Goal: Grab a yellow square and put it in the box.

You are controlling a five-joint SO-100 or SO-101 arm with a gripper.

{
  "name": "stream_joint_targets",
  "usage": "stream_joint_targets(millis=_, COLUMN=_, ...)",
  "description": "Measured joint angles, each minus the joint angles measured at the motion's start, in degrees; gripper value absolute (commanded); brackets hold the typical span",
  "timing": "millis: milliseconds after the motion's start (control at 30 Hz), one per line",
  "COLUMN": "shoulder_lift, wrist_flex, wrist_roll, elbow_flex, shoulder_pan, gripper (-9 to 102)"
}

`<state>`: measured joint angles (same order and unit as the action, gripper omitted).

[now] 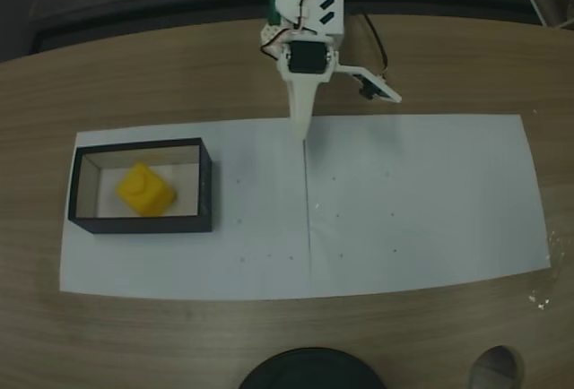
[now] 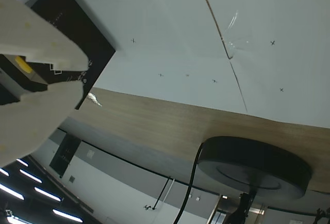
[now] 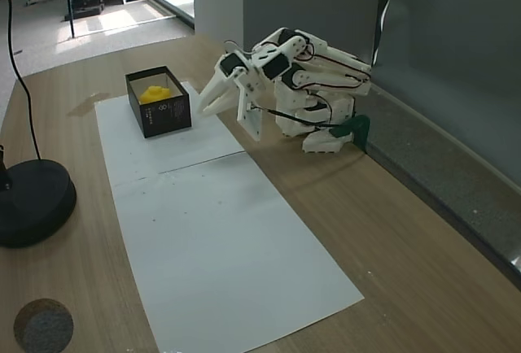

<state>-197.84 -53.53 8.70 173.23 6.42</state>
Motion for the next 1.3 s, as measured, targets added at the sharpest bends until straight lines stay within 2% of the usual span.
stream_joint_targets(millis=367, shoulder_lift=0.0, wrist_flex=-0.4, wrist_roll=-5.5, elbow_flex=4.8, shoulder_pan=-0.1, gripper=0)
stream_joint_targets(millis=500, shoulder_lift=0.0, wrist_flex=-5.8, wrist_roll=-5.9, elbow_flex=4.7, shoulder_pan=-1.1, gripper=0)
stream_joint_targets(millis=700, shoulder_lift=0.0, wrist_flex=-19.5, wrist_roll=-5.9, elbow_flex=2.0, shoulder_pan=-7.0, gripper=0)
stream_joint_targets(millis=1300, shoulder_lift=0.0, wrist_flex=-20.0, wrist_roll=-5.9, elbow_flex=1.9, shoulder_pan=-7.6, gripper=0)
